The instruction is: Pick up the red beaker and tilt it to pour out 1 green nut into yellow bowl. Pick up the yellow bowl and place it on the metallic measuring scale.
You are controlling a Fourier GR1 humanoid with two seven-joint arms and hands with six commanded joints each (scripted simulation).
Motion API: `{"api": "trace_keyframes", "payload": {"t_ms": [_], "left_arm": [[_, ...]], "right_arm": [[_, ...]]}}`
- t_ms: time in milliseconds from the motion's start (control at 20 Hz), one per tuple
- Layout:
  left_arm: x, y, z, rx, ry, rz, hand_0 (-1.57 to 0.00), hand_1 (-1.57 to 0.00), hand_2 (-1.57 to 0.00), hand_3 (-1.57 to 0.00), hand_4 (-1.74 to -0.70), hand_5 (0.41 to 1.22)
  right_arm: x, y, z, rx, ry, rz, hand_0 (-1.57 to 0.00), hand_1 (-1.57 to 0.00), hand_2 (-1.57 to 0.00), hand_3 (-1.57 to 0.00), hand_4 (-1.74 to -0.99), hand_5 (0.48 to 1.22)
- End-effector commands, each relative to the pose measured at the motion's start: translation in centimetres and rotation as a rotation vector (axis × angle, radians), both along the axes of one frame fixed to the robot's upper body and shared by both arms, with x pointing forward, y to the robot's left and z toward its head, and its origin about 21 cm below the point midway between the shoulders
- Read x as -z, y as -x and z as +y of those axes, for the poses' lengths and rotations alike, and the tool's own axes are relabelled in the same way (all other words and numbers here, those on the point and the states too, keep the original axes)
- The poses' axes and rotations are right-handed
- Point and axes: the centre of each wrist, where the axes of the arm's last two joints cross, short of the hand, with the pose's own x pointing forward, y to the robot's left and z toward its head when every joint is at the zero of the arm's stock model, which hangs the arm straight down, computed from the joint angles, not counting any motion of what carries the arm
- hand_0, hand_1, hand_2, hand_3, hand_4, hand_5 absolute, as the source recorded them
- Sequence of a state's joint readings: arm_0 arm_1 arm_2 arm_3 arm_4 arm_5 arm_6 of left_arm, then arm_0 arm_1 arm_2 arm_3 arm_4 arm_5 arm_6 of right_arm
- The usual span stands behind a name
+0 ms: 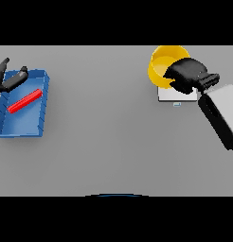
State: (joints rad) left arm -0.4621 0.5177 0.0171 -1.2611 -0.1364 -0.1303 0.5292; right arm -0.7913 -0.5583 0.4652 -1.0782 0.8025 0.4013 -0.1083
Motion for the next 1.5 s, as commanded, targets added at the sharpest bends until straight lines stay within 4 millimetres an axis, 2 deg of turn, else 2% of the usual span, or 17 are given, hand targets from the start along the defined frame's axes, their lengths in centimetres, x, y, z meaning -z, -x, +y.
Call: {"api": "trace_keyframes", "payload": {"t_ms": [0, 250, 550, 700, 850, 900, 950, 1000, 1100, 1200, 1300, 1450], "left_arm": [[-0.3, 0.0, 0.0, -0.008, 0.001, -0.001, 0.00, 0.00, 0.00, 0.00, -0.85, 0.761], [-0.5, 0.0, -0.1, -0.017, -0.009, 0.011, 0.00, 0.00, 0.00, 0.00, -0.86, 0.784], [-0.1, -0.5, -0.1, -0.015, -0.021, 0.023, 0.00, 0.00, 0.00, 0.00, -0.86, 0.809], [-0.4, -0.3, 0.2, -0.027, -0.020, 0.020, 0.00, 0.00, 0.00, 0.00, -0.85, 0.799], [-0.2, -0.3, -0.2, -0.012, -0.012, 0.021, 0.00, 0.00, 0.00, 0.00, -0.84, 0.783], [-0.4, -0.5, -0.2, -0.020, -0.019, 0.028, 0.00, 0.00, 0.00, 0.00, -0.84, 0.780], [-0.2, -0.7, -0.3, -0.017, -0.021, 0.027, 0.00, 0.00, 0.00, 0.00, -0.84, 0.779], [0.1, -0.7, -0.1, -0.022, -0.022, 0.035, 0.00, 0.00, 0.00, 0.00, -0.84, 0.775], [0.1, -0.3, -0.1, -0.006, -0.015, 0.018, 0.00, 0.00, 0.00, 0.00, -0.84, 0.774], [-0.3, -0.4, -0.2, -0.011, -0.008, 0.018, 0.00, 0.00, 0.00, 0.00, -0.83, 0.768], [-0.3, -0.2, -0.1, -0.017, 0.003, 0.014, 0.00, 0.00, 0.00, 0.00, -0.84, 0.764], [-0.3, -0.2, 0.2, -0.016, -0.005, 0.020, 0.00, 0.00, 0.00, 0.00, -0.83, 0.749]], "right_arm": [[0.4, -0.3, -0.6, 0.014, -0.006, 0.006, -1.57, -1.57, -1.55, -1.15, -1.741, 1.221], [2.0, -1.7, -2.7, 0.099, -0.021, 0.014, -1.57, -1.57, -1.48, -1.21, -1.741, 1.221], [4.5, -2.1, -3.7, 0.145, -0.037, 0.055, -1.57, -1.57, -1.39, -1.37, -1.741, 1.221], [4.6, -2.2, -3.7, 0.147, -0.028, 0.067, -1.57, -1.57, -1.38, -1.40, -1.741, 1.221], [4.7, -2.2, -3.7, 0.152, -0.031, 0.080, -1.57, -1.57, -1.37, -1.45, -1.741, 1.221], [4.7, -2.3, -3.8, 0.154, -0.034, 0.084, -1.57, -1.57, -1.40, -1.38, -1.741, 1.221], [4.7, -2.3, -3.9, 0.160, -0.035, 0.089, -1.57, -1.50, -1.44, -1.25, -1.741, 1.221], [4.8, -2.2, -4.0, 0.171, -0.030, 0.098, -1.56, -1.43, -1.34, -1.11, -1.682, 1.221], [4.8, -2.1, -4.0, 0.180, -0.048, 0.108, -1.33, -1.12, -1.01, -0.82, -1.592, 1.074], [4.9, -2.2, -4.2, 0.213, -0.070, 0.128, -0.95, -0.81, -0.71, -0.58, -1.535, 0.965], [5.0, -2.2, -4.1, 0.218, -0.081, 0.149, -0.61, -0.56, -0.47, -0.39, -1.496, 0.890], [5.1, -2.3, -3.7, 0.214, -0.075, 0.154, -0.31, -0.30, -0.24, -0.21, -1.461, 0.833]]}}
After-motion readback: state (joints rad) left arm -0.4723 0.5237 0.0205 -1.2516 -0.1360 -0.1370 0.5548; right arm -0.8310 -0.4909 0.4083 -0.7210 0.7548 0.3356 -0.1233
